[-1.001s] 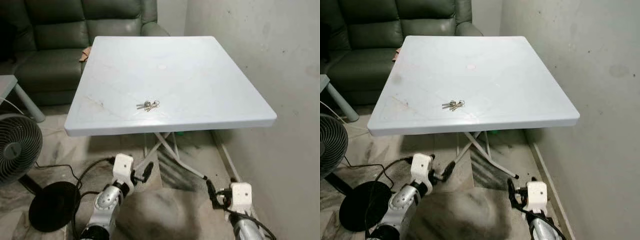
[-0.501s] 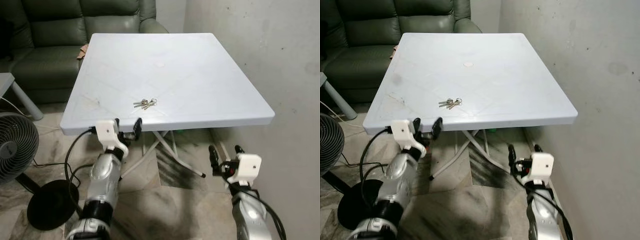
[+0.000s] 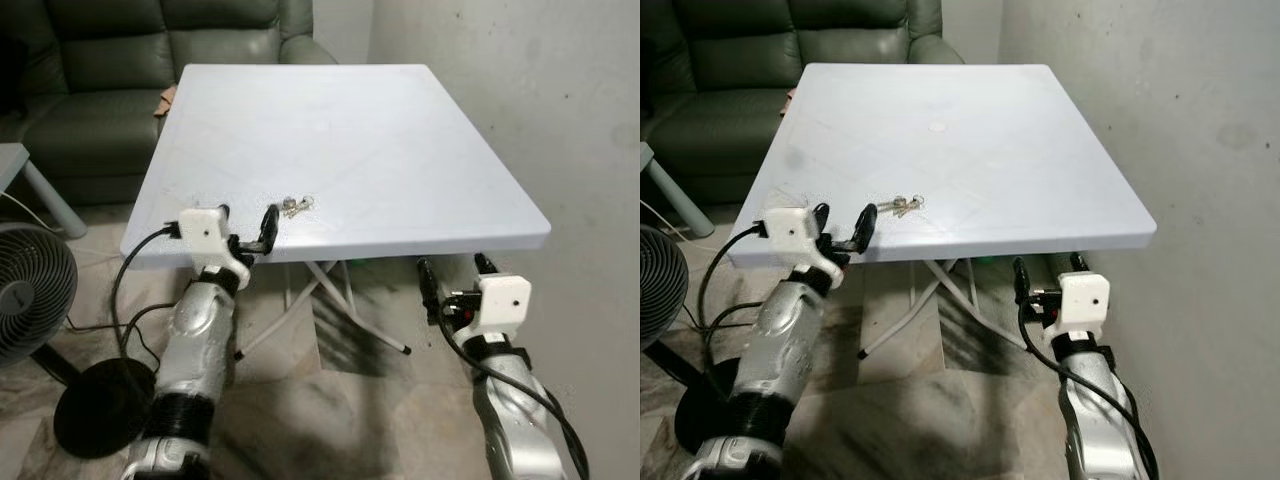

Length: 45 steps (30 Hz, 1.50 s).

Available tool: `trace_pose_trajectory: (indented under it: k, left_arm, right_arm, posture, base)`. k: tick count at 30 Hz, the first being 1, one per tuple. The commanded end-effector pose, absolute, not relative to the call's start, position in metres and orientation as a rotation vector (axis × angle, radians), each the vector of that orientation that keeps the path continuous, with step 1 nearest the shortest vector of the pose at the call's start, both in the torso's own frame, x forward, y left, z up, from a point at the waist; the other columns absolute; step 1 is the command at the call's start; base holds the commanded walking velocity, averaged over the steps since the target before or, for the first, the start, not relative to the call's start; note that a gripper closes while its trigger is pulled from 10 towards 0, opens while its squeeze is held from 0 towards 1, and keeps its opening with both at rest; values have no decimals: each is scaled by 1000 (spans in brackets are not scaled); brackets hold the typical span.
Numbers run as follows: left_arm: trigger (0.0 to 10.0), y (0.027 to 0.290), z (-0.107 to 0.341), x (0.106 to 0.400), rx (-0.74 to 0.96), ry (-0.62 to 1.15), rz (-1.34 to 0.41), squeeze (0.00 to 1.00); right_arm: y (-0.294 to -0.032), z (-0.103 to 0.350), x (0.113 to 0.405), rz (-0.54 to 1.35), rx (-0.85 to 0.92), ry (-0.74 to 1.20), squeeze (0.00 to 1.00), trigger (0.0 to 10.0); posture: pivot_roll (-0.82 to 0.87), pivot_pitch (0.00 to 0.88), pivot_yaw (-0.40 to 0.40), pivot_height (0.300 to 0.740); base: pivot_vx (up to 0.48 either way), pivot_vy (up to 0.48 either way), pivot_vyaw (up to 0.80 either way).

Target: Hang keys on a hook

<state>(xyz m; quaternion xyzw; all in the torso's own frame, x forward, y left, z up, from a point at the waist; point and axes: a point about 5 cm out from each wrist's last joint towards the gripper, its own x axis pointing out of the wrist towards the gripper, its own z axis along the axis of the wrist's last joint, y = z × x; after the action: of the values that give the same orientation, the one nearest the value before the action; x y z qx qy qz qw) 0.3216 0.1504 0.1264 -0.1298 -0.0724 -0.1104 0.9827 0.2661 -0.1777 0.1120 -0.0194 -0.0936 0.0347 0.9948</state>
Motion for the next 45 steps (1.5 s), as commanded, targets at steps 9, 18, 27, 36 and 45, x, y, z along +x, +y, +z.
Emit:
trace_pose_trajectory:
  k: [9, 18, 27, 36, 45]
  left_arm:
    - [10000, 169, 121, 304, -277, -104, -143, 0]
    - [10000, 166, 127, 309, -248, -106, -162, 0]
    - [10000, 159, 124, 311, -220, -60, -168, 0]
    - [10000, 159, 127, 315, -202, -65, -174, 0]
    - [10000, 160, 126, 315, -188, -54, -183, 0]
  right_arm:
    - [-183, 106, 248, 28, -23, -140, 0, 10000]
    - [-182, 113, 253, 26, -36, -151, 0, 10000]
    - [-182, 113, 253, 27, -56, -136, 0, 10000]
    - [-182, 114, 255, 33, -64, -135, 0, 10000]
    - [-183, 115, 255, 34, -63, -134, 0, 10000]
  posture:
    - [-51, 62, -19, 740]
    - [-42, 77, -17, 740]
    - [-42, 76, -12, 740]
    - [-41, 78, -13, 740]
    - [-42, 72, -12, 740]
  base:
    - [0, 0, 0]
    - [0, 0, 0]
    - [0, 0, 44]
    - [0, 0, 685]
    - [0, 0, 800]
